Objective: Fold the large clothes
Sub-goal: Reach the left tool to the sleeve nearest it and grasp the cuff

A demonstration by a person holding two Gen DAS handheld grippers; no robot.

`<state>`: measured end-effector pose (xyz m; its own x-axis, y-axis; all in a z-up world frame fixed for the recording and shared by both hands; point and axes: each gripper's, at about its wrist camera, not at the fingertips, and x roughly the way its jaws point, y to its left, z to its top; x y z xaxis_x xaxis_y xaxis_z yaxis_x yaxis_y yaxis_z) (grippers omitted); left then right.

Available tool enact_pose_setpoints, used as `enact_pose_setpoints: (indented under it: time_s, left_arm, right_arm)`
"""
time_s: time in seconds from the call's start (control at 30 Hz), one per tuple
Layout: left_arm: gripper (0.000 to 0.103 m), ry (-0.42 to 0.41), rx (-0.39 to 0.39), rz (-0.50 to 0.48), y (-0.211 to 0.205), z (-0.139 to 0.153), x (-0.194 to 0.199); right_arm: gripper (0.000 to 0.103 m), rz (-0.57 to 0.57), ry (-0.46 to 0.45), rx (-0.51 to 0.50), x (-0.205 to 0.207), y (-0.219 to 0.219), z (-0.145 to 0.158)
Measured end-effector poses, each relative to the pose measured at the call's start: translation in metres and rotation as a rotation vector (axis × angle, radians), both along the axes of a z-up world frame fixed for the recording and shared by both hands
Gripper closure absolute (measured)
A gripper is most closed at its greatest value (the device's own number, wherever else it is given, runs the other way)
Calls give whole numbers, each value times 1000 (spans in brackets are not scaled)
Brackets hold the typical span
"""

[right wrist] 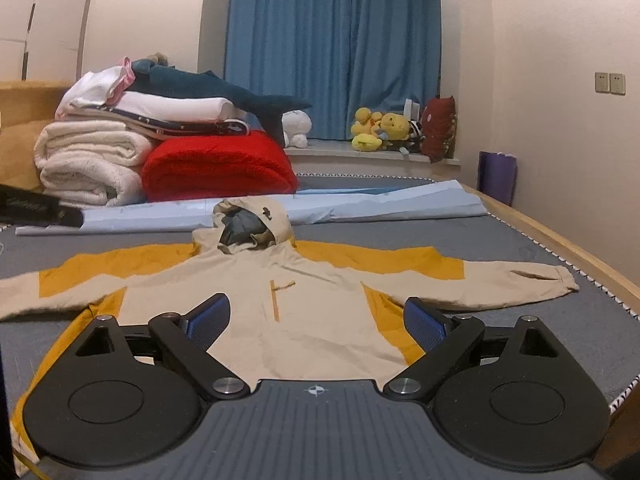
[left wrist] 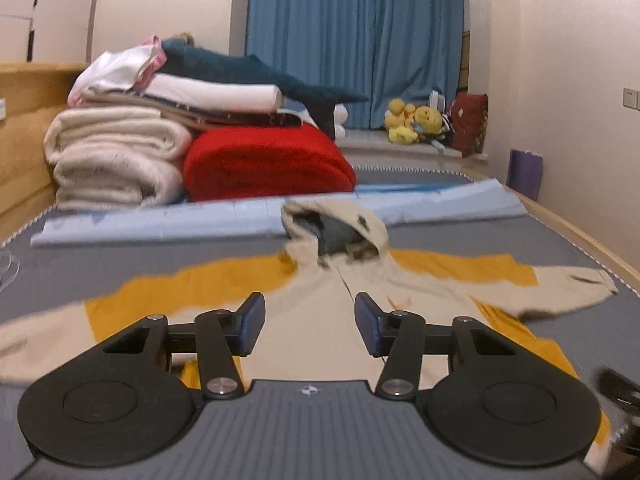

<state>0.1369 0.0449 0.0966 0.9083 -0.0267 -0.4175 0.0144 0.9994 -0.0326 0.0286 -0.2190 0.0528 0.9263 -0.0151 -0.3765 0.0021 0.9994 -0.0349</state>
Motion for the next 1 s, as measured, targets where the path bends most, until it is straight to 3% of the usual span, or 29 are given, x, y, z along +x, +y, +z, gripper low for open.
enact_pose_setpoints:
  time_s: [0.13,0.2,0.23,0.33,0.37,0.5,0.57,0.63,0.7,0.77,0.83,0.93,1.0]
  left_arm:
    - [52,5,13,-35,31,-9,66]
    - [56,25,25,-33,50,-21,91]
    - [59,41,22,-21,63,-31,103]
    - [71,95,2,31,105,-58,126]
    - [72,109,-11,51,120,-67,132]
    - [74,205,-86,163,186,-103,143]
    - [74,248,-131,219,221,-117,145]
    - [74,288,-152,278,255,-127,146]
    - [73,311,-155,334,290,-131,139]
    - [69,328,-182,394,329,-136,130]
    - [65,355,-228,449,363,-145,123]
    - [60,373,-301,541,413,-151,105]
    - [53,378,-390,607,445,-158,92]
  right_arm:
    - [22,46,-25,-11,23,-9,20]
    - [38,77,-40,-14,41,-8,30]
    - [53,96,-43,-8,56,-8,35]
    - [82,149,-47,47,101,-1,48]
    - [85,173,-54,61,118,4,51]
    - [82,257,-59,58,178,39,55]
    - [48,297,-27,47,201,56,46]
    - [45,311,-49,54,213,69,32]
    - [50,354,-4,61,223,78,14]
    - [82,382,51,66,229,86,0]
    - [96,408,78,64,234,91,-8]
    - [97,417,83,75,239,93,-15]
    - [97,414,97,82,243,94,-22]
